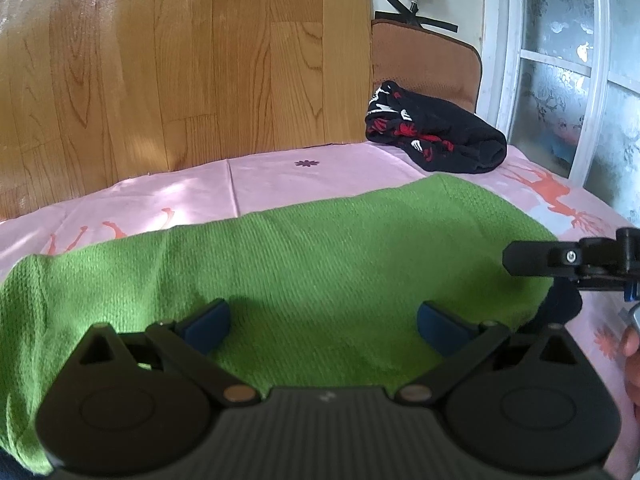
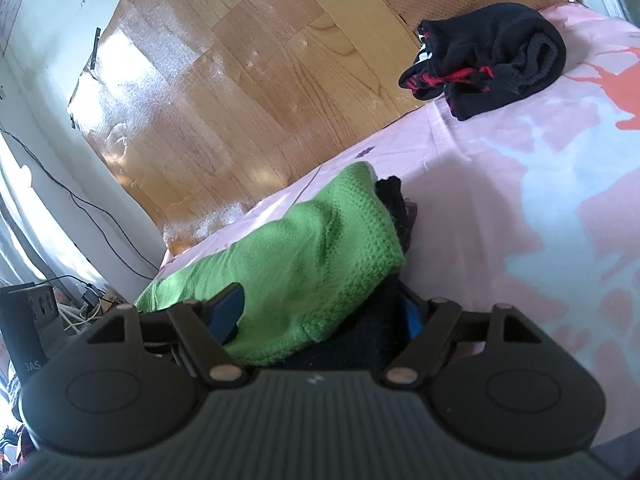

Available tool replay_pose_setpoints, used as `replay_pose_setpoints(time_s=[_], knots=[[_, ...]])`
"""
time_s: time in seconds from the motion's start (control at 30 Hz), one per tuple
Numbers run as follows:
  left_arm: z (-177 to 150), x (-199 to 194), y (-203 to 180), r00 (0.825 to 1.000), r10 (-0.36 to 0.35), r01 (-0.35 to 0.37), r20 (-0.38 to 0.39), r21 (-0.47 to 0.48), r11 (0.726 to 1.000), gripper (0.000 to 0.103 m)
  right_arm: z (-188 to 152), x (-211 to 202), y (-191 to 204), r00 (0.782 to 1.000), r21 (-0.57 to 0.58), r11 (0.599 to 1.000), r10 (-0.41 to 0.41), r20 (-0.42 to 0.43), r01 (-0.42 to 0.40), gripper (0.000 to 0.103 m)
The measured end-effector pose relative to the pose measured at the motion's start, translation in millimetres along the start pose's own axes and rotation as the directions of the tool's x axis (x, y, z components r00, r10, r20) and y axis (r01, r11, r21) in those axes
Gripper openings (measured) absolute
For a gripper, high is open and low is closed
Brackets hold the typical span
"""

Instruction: Fold small clothes

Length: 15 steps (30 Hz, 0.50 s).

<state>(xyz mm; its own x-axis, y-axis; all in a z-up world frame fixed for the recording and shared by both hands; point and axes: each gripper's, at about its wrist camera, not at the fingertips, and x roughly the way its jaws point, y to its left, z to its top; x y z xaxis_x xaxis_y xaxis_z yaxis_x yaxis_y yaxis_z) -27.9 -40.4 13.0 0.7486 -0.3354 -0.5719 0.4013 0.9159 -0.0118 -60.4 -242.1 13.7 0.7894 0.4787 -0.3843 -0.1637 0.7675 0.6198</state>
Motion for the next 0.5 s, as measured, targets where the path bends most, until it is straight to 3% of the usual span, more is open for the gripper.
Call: replay_pose_setpoints(time_s=[0.27, 0.5], knots=[[-4.9, -7.1, -0.4, 1.000, -0.014, 0.015, -0.011, 0.039, 0.999, 0.103, -0.1, -1.9, -1.0, 1.000, 0.015, 1.000, -0.012, 0.006, 0.012, 0.080], [-5.9, -15.6, 14.0, 0.996, -0.085, 0.085, 0.023, -0.033, 0.996, 0.103, -0.9, -2.0, 0.6, 1.000, 0.016, 1.000, -0.014, 0.007, 0.014, 0.080]])
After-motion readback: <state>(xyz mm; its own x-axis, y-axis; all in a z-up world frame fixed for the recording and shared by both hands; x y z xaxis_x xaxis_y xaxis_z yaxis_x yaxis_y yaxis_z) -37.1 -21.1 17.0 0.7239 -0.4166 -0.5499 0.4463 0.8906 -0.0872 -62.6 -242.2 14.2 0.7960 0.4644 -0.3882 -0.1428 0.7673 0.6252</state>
